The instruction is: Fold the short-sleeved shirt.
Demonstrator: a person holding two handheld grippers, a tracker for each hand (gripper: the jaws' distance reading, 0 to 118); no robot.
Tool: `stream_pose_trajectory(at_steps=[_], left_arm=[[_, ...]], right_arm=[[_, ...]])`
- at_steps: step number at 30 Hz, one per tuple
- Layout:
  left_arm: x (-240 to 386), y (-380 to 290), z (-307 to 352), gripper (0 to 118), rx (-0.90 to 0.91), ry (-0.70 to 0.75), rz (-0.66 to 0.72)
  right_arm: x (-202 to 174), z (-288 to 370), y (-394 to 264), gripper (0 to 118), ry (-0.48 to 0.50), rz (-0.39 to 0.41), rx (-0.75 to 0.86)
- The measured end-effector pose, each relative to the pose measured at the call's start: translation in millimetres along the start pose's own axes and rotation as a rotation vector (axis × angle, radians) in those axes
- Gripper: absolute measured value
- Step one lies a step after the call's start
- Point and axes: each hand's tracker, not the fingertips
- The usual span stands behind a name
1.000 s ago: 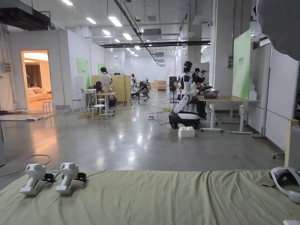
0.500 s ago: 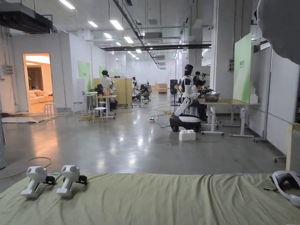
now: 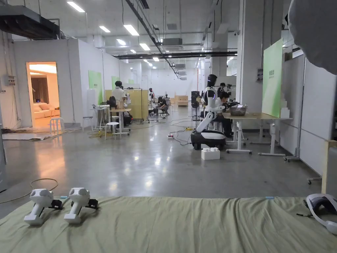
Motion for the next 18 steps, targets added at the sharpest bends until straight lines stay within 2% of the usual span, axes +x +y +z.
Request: stream_pose_trajectory(at_steps=[8, 13, 18], left_arm=[[-2, -2, -4, 118, -0.017, -0.002, 0.02], [-2, -1, -5, 118, -0.012, -0.039, 0.043], [-13, -2, -11, 118, -0.055, -0.226, 0.274]], right_arm=[[3, 0, 1, 118, -0.014, 0.004, -0.011], [8, -2, 3, 118, -0.026, -0.025, -0.023], [13, -6, 3, 118, -0.004, -0.093, -0.058]])
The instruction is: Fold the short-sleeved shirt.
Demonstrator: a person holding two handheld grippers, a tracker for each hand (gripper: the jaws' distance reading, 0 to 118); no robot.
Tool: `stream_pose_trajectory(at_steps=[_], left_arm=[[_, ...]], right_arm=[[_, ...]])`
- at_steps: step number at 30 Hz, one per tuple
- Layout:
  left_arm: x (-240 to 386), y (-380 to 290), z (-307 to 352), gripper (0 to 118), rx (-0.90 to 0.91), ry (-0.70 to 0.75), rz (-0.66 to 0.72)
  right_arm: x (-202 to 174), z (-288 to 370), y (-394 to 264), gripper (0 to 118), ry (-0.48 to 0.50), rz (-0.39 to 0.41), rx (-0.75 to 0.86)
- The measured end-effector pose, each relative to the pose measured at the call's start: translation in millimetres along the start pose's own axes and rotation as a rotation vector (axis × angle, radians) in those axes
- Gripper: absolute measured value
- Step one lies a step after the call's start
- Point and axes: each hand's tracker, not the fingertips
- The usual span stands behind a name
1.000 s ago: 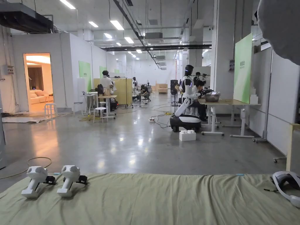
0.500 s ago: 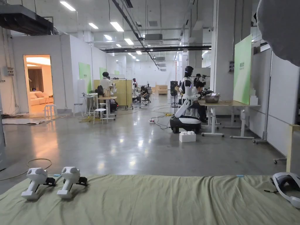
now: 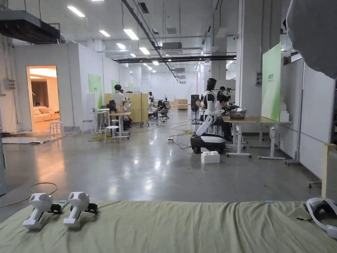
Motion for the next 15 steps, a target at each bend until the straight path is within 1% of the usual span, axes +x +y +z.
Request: stream_pose_trajectory(at_steps=[1, 2, 3, 4, 5, 7, 9, 10, 11, 13, 15], left_arm=[[-3, 1, -1, 118, -0.002, -0.029, 0.06], [-7, 1, -2, 118, -0.024, -0.089, 0.126], [-8, 2, -4, 118, -0.039, -0.122, 0.187], [-7, 4, -6, 118, -0.054, -0.115, 0.241], [-4, 6, -10, 118, -0.077, -0.064, 0.27], [3, 11, -16, 118, -0.15, 0.046, 0.251], [10, 14, -23, 118, -0.227, 0.091, 0.194], [13, 12, -25, 118, -0.241, 0.086, 0.164], [17, 11, -27, 118, -0.223, 0.085, 0.138], [28, 8, -29, 118, -0.214, 0.101, 0.115], [35, 7, -35, 118, -0.269, 0.103, 0.108]], right_arm=[[1, 0, 0, 118, 0.008, -0.01, -0.007], [2, -1, 1, 118, 0.029, -0.028, -0.022], [3, -2, 3, 118, 0.058, -0.058, -0.051], [5, -4, 4, 118, 0.084, -0.093, -0.077], [6, -4, 7, 118, 0.114, -0.146, -0.104], [6, -2, 11, 118, 0.179, -0.232, -0.103], [7, 0, 11, 118, 0.247, -0.272, -0.075], [8, 0, 11, 118, 0.27, -0.274, -0.074], [8, -1, 11, 118, 0.267, -0.265, -0.08], [3, -2, 11, 118, 0.235, -0.229, -0.101], [0, -5, 9, 118, 0.195, -0.174, -0.124]])
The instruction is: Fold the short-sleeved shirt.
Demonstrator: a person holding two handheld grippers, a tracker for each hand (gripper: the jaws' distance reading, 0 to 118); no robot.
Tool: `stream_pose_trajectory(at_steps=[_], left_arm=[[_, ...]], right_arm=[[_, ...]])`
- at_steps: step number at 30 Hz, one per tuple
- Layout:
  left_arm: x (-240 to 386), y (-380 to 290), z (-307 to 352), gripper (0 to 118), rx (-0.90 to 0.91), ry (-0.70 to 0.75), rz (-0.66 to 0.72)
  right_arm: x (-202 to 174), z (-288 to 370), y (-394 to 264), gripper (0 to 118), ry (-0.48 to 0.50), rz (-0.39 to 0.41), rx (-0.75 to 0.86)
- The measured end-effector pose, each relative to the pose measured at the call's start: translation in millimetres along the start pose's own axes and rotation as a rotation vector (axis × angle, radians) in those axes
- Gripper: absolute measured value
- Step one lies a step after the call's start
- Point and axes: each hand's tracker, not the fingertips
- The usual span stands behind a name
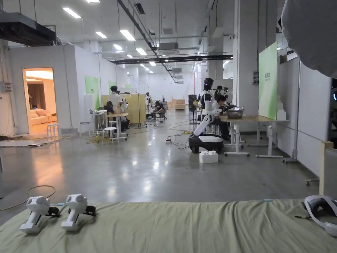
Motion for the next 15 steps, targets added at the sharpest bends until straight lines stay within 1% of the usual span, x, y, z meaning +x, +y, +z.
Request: stream_pose_trajectory(at_steps=[4, 7, 10, 15], left_arm=[[10, -6, -3, 118, -0.007, -0.008, -0.029], [13, -6, -2, 118, -0.015, -0.005, -0.043], [11, -3, -4, 118, -0.014, 0.0, -0.027], [6, 1, -1, 118, 0.057, 0.015, -0.023]], right_arm=[[0, -4, -3, 118, -0.02, 0.003, -0.029], [7, -5, -5, 118, -0.014, -0.03, -0.046], [12, -5, -5, 118, -0.018, -0.065, -0.048], [14, -1, -6, 118, -0.025, -0.071, -0.038]])
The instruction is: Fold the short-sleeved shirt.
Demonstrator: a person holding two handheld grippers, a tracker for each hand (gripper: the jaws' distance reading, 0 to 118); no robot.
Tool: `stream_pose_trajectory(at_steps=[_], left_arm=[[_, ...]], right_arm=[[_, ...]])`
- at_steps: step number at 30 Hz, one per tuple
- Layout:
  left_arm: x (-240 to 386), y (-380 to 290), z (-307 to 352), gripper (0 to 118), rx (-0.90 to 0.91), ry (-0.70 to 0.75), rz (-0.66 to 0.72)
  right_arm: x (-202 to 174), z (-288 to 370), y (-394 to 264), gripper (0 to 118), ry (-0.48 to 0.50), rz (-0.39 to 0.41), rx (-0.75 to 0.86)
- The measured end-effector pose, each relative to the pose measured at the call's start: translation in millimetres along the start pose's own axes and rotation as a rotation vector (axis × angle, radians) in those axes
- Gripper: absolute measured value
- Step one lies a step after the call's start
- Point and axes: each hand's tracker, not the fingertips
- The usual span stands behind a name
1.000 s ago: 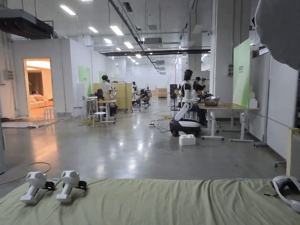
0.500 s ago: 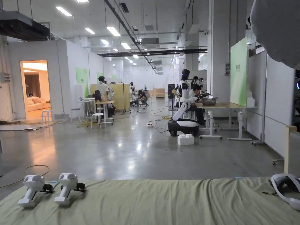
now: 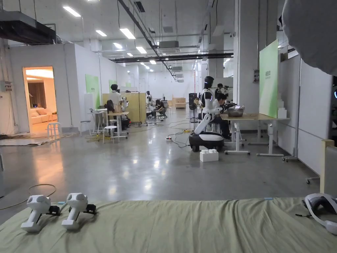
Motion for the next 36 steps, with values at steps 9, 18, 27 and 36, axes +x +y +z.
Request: stream_pose_trajectory(at_steps=[9, 18, 27, 36], left_arm=[[-19, -1, 16, 118, 0.086, -0.009, 0.03], [-9, -8, 34, 118, 0.239, 0.176, -0.259], [-9, -11, 46, 118, 0.363, 0.171, -0.274], [-18, -15, 37, 118, 0.322, 0.201, -0.263]], right_arm=[[-4, 4, 4, 118, -0.004, 0.034, 0.044], [-24, 10, -1, 118, -0.081, 0.216, 0.131], [-41, 12, -7, 118, -0.161, 0.376, 0.196], [-34, 9, -7, 118, -0.16, 0.326, 0.18]])
